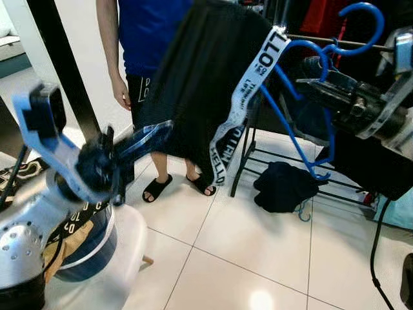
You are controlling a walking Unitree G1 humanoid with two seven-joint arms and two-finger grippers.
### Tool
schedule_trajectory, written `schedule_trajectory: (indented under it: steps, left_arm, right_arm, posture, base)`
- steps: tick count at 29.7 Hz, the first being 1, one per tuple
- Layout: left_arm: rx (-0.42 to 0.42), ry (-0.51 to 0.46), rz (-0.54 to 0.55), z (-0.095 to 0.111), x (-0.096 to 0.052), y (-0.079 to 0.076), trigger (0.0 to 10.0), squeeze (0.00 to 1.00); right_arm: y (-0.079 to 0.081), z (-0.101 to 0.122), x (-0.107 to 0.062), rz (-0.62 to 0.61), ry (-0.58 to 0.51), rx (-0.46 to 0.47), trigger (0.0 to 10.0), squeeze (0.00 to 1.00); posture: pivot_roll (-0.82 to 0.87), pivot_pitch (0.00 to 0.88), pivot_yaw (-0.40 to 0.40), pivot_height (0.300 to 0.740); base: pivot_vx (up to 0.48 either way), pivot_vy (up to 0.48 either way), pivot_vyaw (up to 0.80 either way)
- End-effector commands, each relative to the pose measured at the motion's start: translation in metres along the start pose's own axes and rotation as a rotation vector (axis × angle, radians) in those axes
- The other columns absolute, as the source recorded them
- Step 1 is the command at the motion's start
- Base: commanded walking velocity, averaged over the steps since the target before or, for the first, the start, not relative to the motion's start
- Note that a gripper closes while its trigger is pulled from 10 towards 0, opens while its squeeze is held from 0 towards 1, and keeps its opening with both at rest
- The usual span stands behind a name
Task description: Hang hanger
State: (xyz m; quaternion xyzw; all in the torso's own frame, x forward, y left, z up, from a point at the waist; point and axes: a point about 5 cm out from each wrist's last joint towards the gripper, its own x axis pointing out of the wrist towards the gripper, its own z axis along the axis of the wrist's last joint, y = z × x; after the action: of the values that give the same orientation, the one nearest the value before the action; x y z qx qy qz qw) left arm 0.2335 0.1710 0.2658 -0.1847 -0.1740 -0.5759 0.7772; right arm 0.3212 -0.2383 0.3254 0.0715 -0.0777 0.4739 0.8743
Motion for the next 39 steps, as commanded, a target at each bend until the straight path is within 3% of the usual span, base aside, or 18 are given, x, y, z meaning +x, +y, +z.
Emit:
schedule_trajectory:
  steps: [1, 11, 16, 18, 21, 24, 25, 26, 31, 36, 39]
  left_arm:
    - [0.011, 0.034, 0.017, -0.004, -0.002, 0.002, 2.2, 0.0]
    - [0.001, 0.062, 0.096, -0.013, -0.013, 0.012, 2.2, 0.0]
    - [0.02, 0.064, 0.181, -0.01, -0.025, 0.022, 2.6, 0.0]
    - [0.042, 0.139, 0.289, -0.018, -0.043, 0.036, 10.0, 0.0]
    - [0.052, 0.223, 0.34, -0.029, -0.055, 0.041, 10.0, 0.0]
    - [0.055, 0.22, 0.359, -0.029, -0.056, 0.043, 10.0, 0.0]
    - [0.055, 0.2, 0.371, -0.028, -0.055, 0.045, 10.0, 0.04]
    - [0.053, 0.174, 0.381, -0.025, -0.054, 0.046, 10.0, 0.96]
    - [0.047, 0.16, 0.382, -0.023, -0.053, 0.048, 10.0, 1.0]
    - [0.049, 0.211, 0.354, -0.021, -0.058, 0.044, 10.0, 1.0]
    - [0.061, 0.337, 0.301, -0.015, -0.07, 0.036, 10.0, 1.0]
  right_arm:
    - [0.006, 0.0, 0.004, 0.041, 0.03, -0.014, 10.0, 0.0]
    - [0.012, 0.003, 0.006, 0.109, 0.023, -0.025, 10.0, 0.0]
    - [0.015, -0.001, 0.003, 0.159, 0.065, -0.023, 10.0, 0.0]
    - [0.02, 0.001, -0.001, 0.221, 0.078, -0.025, 10.0, 0.0]
    - [0.025, 0.005, -0.007, 0.276, 0.082, -0.037, 10.0, 0.0]
    - [0.027, 0.006, -0.009, 0.295, 0.103, -0.043, 10.0, 0.0]
    - [0.028, 0.006, -0.011, 0.308, 0.123, -0.047, 10.0, 0.0]
    - [0.028, 0.007, -0.013, 0.305, 0.13, -0.052, 10.0, 0.0]
    - [0.026, 0.009, -0.013, 0.294, 0.127, -0.061, 10.0, 0.0]
    - [0.024, 0.012, -0.014, 0.291, 0.117, -0.07, 10.0, 0.0]
    - [0.02, 0.012, -0.015, 0.273, 0.117, -0.08, 10.0, 0.0]
  posture:
    - [-0.09, 0.0, -0.003, 0.74]
    - [-0.1, 0.0, -0.003, 0.74]
    - [-0.1, 0.0, 0.0, 0.74]
    - [-0.1, 0.0, 0.003, 0.74]
    - [-0.1, 0.0, 0.004, 0.74]
    - [-0.1, 0.0, 0.003, 0.74]
    - [-0.1, 0.0, 0.003, 0.74]
    - [-0.1, 0.0, 0.001, 0.74]
    - [-0.1, 0.0, 0.001, 0.74]
    - [-0.1, 0.0, 0.001, 0.74]
    - [-0.09, 0.0, -0.001, 0.74]
  base:
    - [0.0, 0.0, 0.0]
    - [0.0, 0.0, 0.0]
    - [0.0, 0.0, 0.0]
    - [0.0, 0.0, 0.0]
    - [0.0, 0.0, 0.0]
    - [0.0, 0.0, 0.0]
    - [0.0, 0.0, 0.0]
    - [0.0, 0.0, 0.0]
    - [0.0, 0.0, 0.0]
    - [0.0, 0.0, 0.0]
    - [0.0, 0.0, 0.0]
